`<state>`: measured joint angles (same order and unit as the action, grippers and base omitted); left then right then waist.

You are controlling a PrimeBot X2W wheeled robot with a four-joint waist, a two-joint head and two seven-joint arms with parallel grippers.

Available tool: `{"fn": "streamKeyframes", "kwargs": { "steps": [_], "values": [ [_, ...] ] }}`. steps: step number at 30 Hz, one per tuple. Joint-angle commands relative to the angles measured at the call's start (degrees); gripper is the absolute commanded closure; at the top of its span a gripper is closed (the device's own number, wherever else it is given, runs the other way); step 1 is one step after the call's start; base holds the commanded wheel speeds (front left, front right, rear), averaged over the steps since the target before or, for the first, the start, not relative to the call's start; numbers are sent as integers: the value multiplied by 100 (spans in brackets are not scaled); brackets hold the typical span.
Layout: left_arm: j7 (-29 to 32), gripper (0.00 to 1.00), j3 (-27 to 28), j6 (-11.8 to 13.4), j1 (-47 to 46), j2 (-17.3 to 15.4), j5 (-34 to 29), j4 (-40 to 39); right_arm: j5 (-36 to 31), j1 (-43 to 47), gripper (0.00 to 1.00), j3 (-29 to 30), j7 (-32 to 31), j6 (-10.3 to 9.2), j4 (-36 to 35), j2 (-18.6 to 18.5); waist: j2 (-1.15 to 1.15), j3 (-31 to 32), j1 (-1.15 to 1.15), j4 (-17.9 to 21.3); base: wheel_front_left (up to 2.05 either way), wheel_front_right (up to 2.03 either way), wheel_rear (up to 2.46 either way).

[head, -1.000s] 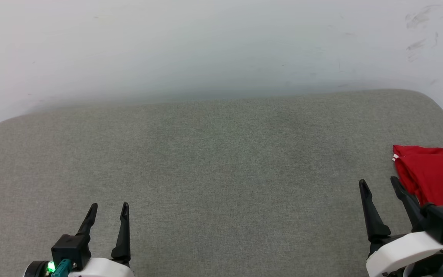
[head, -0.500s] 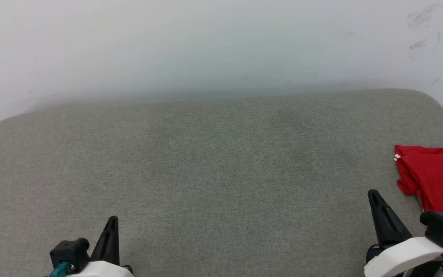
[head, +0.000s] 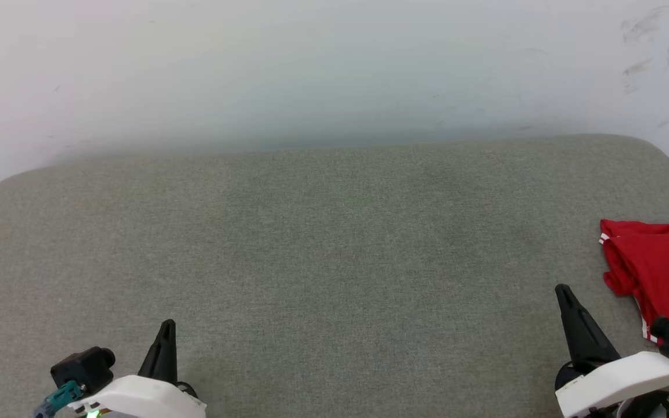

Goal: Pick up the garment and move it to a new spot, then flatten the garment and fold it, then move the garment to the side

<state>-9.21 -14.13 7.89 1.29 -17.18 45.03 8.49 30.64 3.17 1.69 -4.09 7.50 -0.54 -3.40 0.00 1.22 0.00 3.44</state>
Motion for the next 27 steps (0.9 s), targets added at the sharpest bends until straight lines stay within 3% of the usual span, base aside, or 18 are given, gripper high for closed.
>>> {"fn": "streamKeyframes", "kwargs": {
  "steps": [1, 27],
  "values": [
    [34, 100, 113, -62, -176, 13, 165, -46, 228, -201, 100, 22, 5, 1, -22, -44, 0, -2, 0, -4, 0, 0, 0],
    [531, 100, 750, -592, -393, 465, 1820, 158, 2374, -473, 100, 120, -34, 0, 493, -65, 0, -37, 0, -91, 0, 0, 0]
  ]
}}
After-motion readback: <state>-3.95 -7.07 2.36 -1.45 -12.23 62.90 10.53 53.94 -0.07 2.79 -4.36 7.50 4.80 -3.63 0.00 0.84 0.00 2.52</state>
